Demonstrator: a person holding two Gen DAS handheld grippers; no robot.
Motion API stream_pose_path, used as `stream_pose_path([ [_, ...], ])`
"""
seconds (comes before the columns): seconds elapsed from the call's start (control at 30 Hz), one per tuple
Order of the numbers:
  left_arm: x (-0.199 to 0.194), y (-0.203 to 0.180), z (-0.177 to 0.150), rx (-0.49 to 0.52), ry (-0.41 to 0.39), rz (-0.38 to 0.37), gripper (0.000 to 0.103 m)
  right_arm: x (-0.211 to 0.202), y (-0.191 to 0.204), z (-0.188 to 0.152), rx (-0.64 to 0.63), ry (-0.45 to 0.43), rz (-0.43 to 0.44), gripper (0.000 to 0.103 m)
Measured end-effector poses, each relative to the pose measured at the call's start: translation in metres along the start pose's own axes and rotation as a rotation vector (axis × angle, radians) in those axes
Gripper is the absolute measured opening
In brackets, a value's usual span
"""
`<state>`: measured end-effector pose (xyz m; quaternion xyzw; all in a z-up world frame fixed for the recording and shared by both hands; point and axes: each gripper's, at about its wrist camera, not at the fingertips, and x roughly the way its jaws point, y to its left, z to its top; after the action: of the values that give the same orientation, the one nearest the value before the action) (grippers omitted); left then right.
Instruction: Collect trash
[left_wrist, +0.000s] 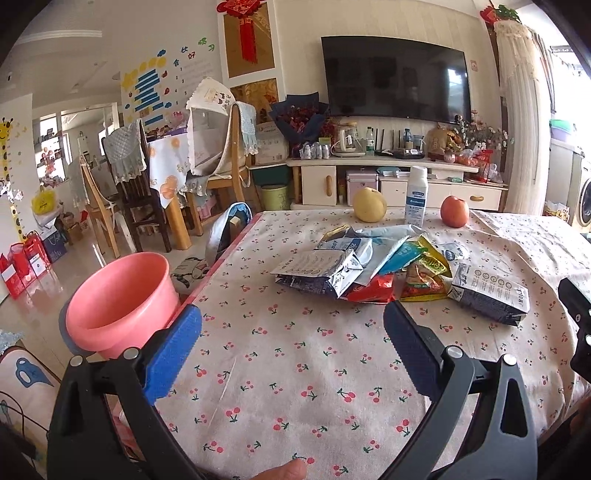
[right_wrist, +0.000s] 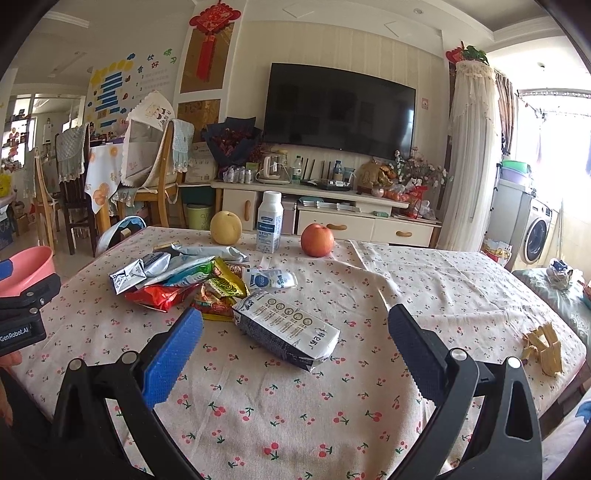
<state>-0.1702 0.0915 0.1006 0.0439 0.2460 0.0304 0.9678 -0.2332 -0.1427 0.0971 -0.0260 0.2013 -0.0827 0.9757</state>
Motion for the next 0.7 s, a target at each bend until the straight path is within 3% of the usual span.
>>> stream_pose_path([
  [0.17, 0.010, 0.002, -0.003, -0.014, 0.019, -0.031, 0.099, 0.011, 0.004, -0.004, -0.017, 0.039, 0.008, 0.099],
  [0.5, 0.018, -0.006, -0.004, 0.010, -0.032, -0.090, 0.099, 0.039, -0.010, -0.013, 0.078, 0.181, 0.121, 0.099],
  [0.7, 0.036, -0.005, 0.003, 0.044, 0.025, -0.114, 0.099, 0.053, -0.031, -0.012, 0.166, 0.241, 0.162, 0.099],
])
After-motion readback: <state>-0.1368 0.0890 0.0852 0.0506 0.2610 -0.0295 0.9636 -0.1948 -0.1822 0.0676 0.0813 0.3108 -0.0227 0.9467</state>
